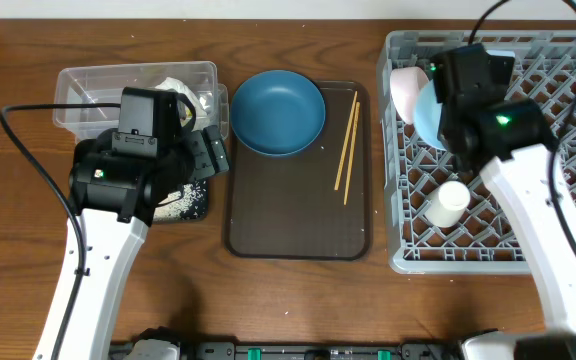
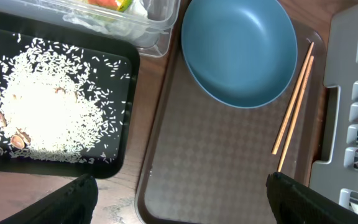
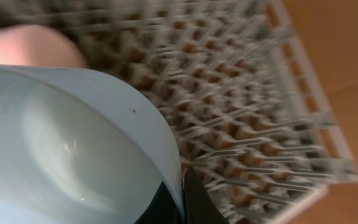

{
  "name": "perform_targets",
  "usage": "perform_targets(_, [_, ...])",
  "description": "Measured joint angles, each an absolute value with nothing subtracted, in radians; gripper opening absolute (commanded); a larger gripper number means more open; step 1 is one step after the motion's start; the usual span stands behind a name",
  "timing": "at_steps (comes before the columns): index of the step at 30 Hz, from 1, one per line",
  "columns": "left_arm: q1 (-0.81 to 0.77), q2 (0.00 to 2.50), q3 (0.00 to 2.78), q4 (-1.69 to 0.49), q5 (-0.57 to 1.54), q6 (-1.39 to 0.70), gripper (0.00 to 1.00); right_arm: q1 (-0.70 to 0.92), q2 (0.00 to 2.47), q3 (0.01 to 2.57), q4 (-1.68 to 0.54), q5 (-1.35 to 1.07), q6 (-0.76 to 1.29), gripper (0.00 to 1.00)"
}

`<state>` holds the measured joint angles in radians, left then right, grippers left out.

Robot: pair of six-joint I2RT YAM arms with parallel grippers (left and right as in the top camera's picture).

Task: Sort waste into correct bins and load items into the dishwasher rack
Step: 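Carry the light-blue bowl right and place it in the rack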

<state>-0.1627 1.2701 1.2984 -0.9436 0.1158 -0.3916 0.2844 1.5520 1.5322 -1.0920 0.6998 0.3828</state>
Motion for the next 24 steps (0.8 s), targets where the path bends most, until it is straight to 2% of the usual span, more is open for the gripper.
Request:
perform_targets(7, [-0.163, 1.270, 1.298, -0.944, 0.116, -0.392, 0.89, 0.324, 1.713, 1.530, -1.141, 0.971, 0.350, 0.01])
perform_targets(16, [-0.163, 1.270, 1.298, -0.944, 0.116, -0.392, 0.90, 0.420, 1.850, 1.530, -1.192, 1.159, 0.309, 0.01])
perform_targets(24, [-0.163, 1.270, 1.298, -0.944, 0.116, -0.392, 0.89, 0.427, 1.919, 1.529, -1.192, 1.285, 0.302, 0.01])
